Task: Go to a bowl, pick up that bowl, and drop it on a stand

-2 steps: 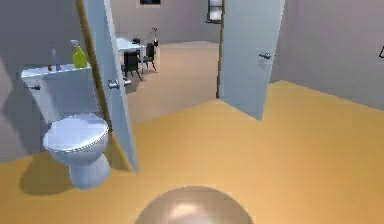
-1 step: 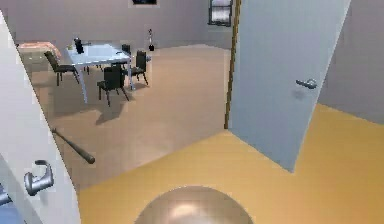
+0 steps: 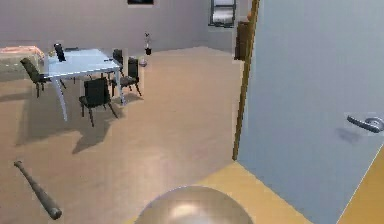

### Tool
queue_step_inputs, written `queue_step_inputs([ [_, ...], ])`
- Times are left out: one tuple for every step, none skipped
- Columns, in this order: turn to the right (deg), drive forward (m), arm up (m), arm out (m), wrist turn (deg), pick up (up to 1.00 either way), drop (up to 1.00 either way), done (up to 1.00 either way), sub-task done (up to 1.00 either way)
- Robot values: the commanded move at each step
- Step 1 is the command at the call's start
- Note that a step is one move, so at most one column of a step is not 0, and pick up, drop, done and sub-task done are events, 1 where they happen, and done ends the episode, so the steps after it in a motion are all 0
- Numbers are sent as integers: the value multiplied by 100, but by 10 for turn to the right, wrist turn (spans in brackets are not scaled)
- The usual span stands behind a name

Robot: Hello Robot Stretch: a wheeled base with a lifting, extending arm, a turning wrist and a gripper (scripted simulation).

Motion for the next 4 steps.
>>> queue_step_inputs([
  [0, 100, 0, 0, 0, 0, 0, 0, 0],
  [-60, 0, 0, 0, 0, 0, 0, 0, 0],
  [0, 55, 0, 0, 0, 0, 0, 0, 0],
  [90, 0, 0, 0, 0, 0, 0, 0, 0],
])
